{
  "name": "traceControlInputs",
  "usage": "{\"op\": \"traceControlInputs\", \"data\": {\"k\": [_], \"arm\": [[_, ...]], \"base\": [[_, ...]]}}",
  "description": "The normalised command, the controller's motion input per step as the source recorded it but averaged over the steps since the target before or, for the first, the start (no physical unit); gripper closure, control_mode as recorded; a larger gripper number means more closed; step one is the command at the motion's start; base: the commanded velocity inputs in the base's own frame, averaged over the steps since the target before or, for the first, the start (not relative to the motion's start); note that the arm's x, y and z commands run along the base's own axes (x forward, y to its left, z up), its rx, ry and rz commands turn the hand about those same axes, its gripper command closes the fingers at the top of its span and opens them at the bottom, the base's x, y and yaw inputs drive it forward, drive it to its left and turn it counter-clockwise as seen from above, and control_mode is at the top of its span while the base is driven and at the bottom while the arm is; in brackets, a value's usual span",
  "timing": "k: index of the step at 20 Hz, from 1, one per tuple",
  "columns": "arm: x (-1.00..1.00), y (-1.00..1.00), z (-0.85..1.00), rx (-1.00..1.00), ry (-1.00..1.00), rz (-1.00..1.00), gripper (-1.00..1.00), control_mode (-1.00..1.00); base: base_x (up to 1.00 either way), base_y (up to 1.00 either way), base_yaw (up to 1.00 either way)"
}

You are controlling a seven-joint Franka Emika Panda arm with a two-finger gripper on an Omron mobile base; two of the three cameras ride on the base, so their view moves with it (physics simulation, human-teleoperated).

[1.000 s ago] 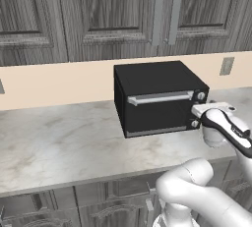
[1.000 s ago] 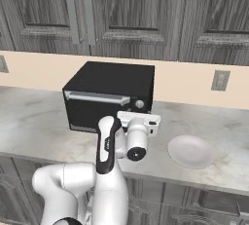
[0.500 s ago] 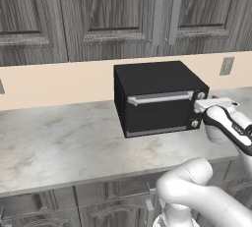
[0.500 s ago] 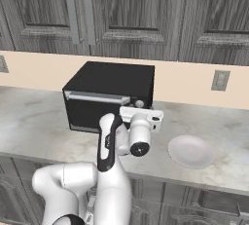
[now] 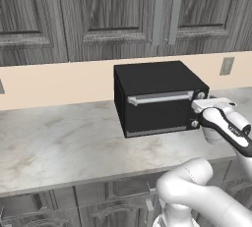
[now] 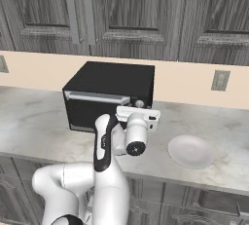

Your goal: Pull the toaster oven rack outwards. Pick up the baguette from the plate and place it on the toaster oven rack. Close the toaster oven door fully and set the temperature to the lowest setting.

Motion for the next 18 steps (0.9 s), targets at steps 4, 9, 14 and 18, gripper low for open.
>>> {"op": "traceControlInputs", "data": {"k": [4,9,14,18], "arm": [[0.02,0.0,0.0,0.0,0.0,0.0,-1.0,-1.0],[0.23,0.0,-0.01,0.0,0.0,0.0,-1.0,-1.0],[0.16,0.03,0.0,0.0,0.0,0.0,-1.0,-1.0],[0.0,0.14,-0.09,0.0,0.0,0.0,-1.0,-1.0]], "base": [[0.0,0.0,0.0],[0.0,0.0,0.0],[0.0,0.0,0.0],[0.0,0.0,0.0]]}}
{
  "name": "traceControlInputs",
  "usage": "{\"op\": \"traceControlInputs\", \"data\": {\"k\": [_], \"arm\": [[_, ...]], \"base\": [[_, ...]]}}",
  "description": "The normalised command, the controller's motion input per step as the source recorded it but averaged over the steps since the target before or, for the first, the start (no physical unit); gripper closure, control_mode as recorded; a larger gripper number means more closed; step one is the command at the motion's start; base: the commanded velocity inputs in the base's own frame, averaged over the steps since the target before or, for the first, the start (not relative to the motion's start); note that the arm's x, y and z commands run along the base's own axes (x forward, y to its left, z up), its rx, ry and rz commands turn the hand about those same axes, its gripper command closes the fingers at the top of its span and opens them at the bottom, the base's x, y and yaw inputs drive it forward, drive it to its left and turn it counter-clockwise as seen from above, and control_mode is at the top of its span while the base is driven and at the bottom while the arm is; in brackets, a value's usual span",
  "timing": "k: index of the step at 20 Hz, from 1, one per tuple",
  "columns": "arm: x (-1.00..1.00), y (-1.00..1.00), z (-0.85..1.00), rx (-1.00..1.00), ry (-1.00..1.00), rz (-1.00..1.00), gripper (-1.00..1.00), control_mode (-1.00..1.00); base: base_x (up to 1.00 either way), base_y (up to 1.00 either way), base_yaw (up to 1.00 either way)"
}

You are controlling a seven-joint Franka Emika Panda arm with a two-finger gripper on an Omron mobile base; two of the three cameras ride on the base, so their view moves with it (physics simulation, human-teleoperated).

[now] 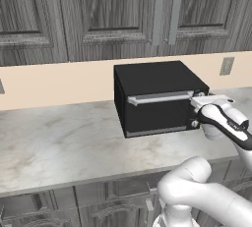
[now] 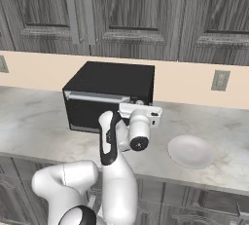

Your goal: Pull the toaster oven rack outwards. Pick up the baguette from the plate and place it on the toaster oven rack. Close the toaster oven door fully and set the temperature to the lowest setting.

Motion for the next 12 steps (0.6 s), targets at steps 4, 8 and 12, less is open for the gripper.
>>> {"op": "traceControlInputs", "data": {"k": [4,8,12], "arm": [[0.0,0.11,-0.17,0.0,0.0,0.0,-1.0,-1.0],[0.01,0.13,-0.06,0.0,0.0,0.0,-1.0,-1.0],[0.05,0.05,0.0,0.0,0.0,0.0,-1.0,-1.0]], "base": [[0.0,0.0,0.0],[0.0,0.0,0.0],[0.0,0.0,0.0]]}}
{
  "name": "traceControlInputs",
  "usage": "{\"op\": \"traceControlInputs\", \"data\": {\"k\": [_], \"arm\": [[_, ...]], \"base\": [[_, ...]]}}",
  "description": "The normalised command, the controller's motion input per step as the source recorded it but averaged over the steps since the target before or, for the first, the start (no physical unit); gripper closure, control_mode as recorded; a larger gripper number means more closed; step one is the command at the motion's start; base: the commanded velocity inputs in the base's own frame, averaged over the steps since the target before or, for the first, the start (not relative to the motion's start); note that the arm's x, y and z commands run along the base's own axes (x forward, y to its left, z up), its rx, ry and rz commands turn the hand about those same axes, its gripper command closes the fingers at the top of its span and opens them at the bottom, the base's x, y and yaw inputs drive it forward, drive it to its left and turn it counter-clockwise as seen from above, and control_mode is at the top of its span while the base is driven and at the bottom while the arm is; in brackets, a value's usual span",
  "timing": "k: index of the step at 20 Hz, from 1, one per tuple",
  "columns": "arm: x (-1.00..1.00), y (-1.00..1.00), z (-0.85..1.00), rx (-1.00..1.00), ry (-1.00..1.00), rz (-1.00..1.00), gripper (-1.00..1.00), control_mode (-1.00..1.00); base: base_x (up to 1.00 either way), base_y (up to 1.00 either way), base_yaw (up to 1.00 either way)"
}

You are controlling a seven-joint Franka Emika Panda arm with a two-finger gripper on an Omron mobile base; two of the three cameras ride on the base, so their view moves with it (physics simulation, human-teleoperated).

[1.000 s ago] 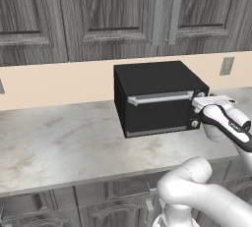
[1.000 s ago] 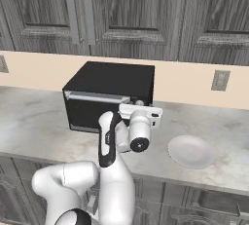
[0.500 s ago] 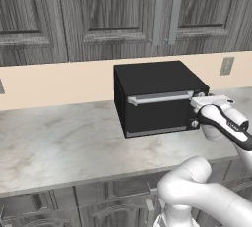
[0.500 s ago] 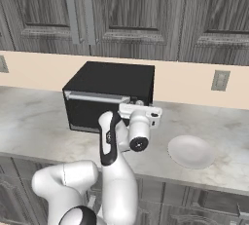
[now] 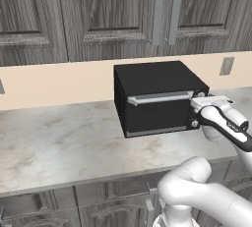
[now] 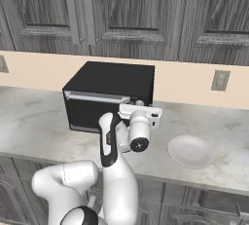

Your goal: Pull the toaster oven rack outwards. Pick up the baguette from the plate and place it on the toaster oven rack. Close the toaster oven door fully and set the temperature to the lowest setting.

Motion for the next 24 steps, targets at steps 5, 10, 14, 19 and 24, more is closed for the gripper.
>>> {"op": "traceControlInputs", "data": {"k": [5,10,14,19,24], "arm": [[0.05,0.03,0.0,0.0,0.0,0.0,-1.0,-1.0],[0.04,0.07,0.0,0.0,0.0,0.0,1.0,-1.0],[0.01,0.04,0.0,0.0,0.0,0.0,1.0,-1.0],[0.0,0.0,0.0,0.0,0.0,0.0,1.0,-1.0],[0.05,0.09,-0.06,-0.01,0.0,-0.06,1.0,-1.0]], "base": [[0.0,0.0,0.0],[0.0,0.0,0.0],[0.0,0.0,0.0],[0.0,0.0,0.0],[0.0,0.0,0.0]]}}
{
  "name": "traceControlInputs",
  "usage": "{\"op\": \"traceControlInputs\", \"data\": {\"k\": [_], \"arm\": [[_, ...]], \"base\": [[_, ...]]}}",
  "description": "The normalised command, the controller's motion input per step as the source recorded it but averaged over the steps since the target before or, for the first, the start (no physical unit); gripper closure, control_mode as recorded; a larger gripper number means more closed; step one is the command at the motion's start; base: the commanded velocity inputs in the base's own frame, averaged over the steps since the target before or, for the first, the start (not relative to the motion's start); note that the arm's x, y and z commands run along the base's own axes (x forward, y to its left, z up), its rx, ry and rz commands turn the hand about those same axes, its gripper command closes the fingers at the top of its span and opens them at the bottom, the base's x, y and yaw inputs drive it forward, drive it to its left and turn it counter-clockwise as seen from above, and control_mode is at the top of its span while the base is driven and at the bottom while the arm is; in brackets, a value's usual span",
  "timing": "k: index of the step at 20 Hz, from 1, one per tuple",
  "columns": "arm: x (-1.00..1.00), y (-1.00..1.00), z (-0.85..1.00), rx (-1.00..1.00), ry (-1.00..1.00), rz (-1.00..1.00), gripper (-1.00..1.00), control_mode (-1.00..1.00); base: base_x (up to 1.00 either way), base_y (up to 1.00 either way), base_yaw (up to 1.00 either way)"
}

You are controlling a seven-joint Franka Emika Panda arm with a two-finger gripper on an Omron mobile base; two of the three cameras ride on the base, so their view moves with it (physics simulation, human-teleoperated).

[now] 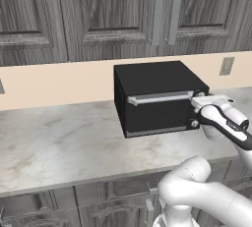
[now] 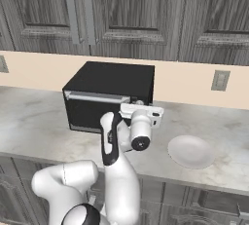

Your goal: Pull the toaster oven rack outwards. Pick up the baguette from the plate and place it on the toaster oven rack. Close the toaster oven door fully and set the temperature to the lowest setting.

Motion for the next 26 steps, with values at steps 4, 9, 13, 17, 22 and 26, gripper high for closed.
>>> {"op": "traceControlInputs", "data": {"k": [4,9,13,17,22,26], "arm": [[0.19,0.38,0.0,-0.05,0.0,-0.23,1.0,-1.0],[0.0,0.43,0.0,-0.02,0.0,-0.25,1.0,-1.0],[0.0,0.28,0.0,0.0,0.0,-0.13,1.0,-1.0],[0.0,0.02,0.0,0.0,0.0,-0.02,1.0,-1.0],[0.04,-0.03,-0.05,0.0,0.0,0.0,1.0,-1.0],[0.04,-0.15,-0.26,-0.06,0.0,0.09,1.0,-1.0]], "base": [[0.0,0.0,0.0],[0.0,0.0,0.0],[0.0,0.0,0.0],[0.0,0.0,0.0],[0.0,0.0,0.0],[0.0,0.0,0.0]]}}
